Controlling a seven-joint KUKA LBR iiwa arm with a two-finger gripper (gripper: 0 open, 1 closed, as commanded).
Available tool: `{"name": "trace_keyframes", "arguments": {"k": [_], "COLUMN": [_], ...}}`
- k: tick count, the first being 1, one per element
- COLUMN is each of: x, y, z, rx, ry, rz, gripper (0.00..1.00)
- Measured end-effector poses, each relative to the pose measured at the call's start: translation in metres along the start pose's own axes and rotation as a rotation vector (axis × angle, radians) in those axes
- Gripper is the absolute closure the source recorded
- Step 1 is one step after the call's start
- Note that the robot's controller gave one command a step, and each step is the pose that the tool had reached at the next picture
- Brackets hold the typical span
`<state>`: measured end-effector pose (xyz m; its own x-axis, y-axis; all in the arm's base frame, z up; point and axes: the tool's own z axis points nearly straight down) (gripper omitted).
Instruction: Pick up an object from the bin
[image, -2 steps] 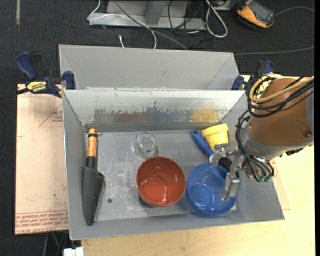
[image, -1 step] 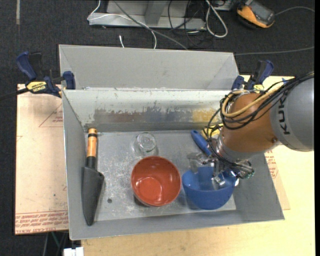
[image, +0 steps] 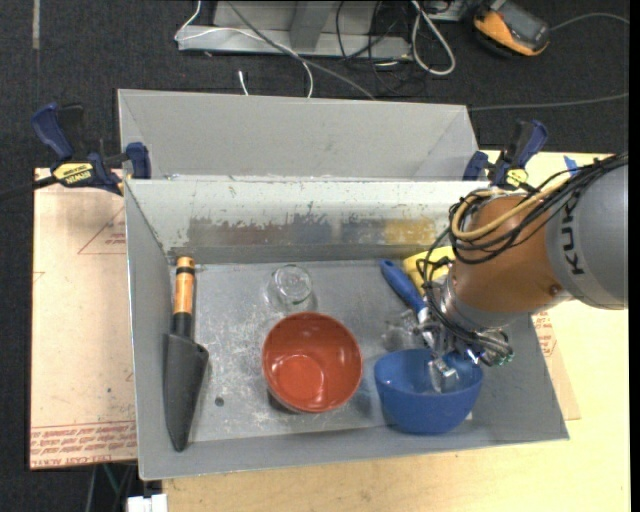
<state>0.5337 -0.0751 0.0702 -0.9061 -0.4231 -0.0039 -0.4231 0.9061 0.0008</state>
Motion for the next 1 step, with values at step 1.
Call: {"name": "trace_keyframes", "arguments": {"k": [1], "x": [-0.0069], "y": [0.0066], "z": [-0.0005], "rx": [-0.001], "ry": [-0.002], "rz": [-0.064], "gripper": [0.0]}}
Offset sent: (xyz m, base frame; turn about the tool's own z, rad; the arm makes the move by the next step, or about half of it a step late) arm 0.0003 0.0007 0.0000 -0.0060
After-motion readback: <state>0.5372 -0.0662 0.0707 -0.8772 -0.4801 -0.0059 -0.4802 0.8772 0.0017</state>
